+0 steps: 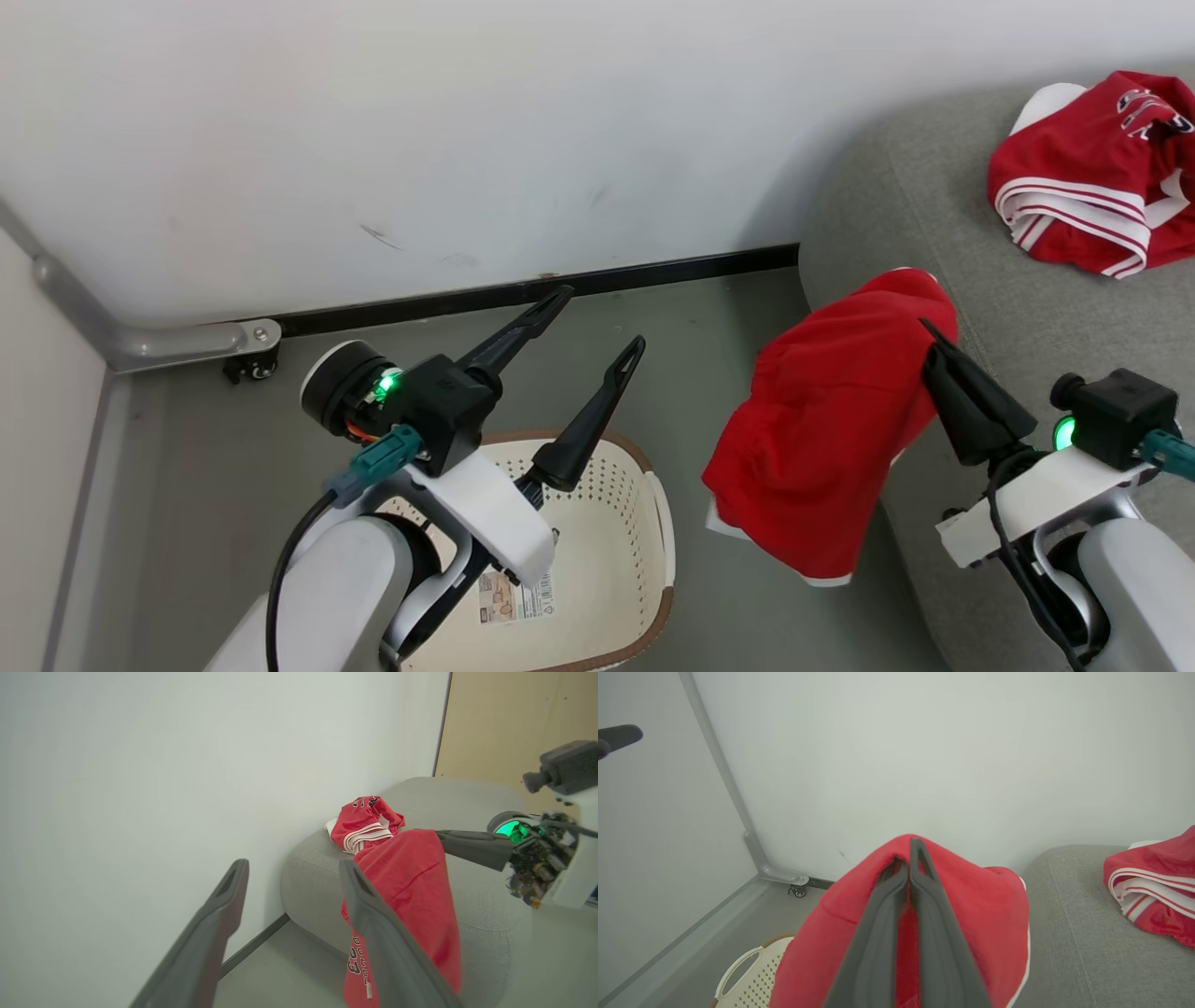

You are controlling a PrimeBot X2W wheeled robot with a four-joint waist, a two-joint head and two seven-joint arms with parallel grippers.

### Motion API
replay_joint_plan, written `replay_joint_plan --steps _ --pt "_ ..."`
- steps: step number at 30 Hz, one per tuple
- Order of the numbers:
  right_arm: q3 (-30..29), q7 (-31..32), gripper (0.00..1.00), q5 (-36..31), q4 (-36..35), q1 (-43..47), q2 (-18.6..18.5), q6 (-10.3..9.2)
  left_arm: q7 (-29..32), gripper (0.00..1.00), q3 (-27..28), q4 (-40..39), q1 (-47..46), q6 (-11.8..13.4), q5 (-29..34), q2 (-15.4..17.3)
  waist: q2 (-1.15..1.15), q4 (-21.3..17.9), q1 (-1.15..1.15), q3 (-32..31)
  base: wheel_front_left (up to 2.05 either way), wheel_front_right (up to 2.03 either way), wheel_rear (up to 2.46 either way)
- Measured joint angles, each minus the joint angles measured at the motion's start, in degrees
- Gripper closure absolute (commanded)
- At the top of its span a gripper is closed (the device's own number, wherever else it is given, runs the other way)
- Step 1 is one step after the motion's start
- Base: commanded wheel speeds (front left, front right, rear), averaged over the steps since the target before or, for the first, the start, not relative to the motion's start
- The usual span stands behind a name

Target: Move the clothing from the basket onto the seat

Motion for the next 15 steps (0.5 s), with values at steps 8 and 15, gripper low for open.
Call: replay_joint_plan --steps 8,15 --pt "-4.7 0.0 1.00 -1.3 -3.2 2.5 2.1 0.00 0.4 0.00 -2.0 2.0 -2.3 -0.8 -0.7 -0.7 0.00 -2.6 0.00 0.5 0.00 0.00 0.00" --pt "-5.7 0.0 1.00 -2.8 -5.2 4.0 3.3 0.00 0.4 0.00 -2.9 3.4 -4.0 -1.5 -0.8 -1.4 0.00 -5.4 0.00 1.0 0.00 0.00 0.00"
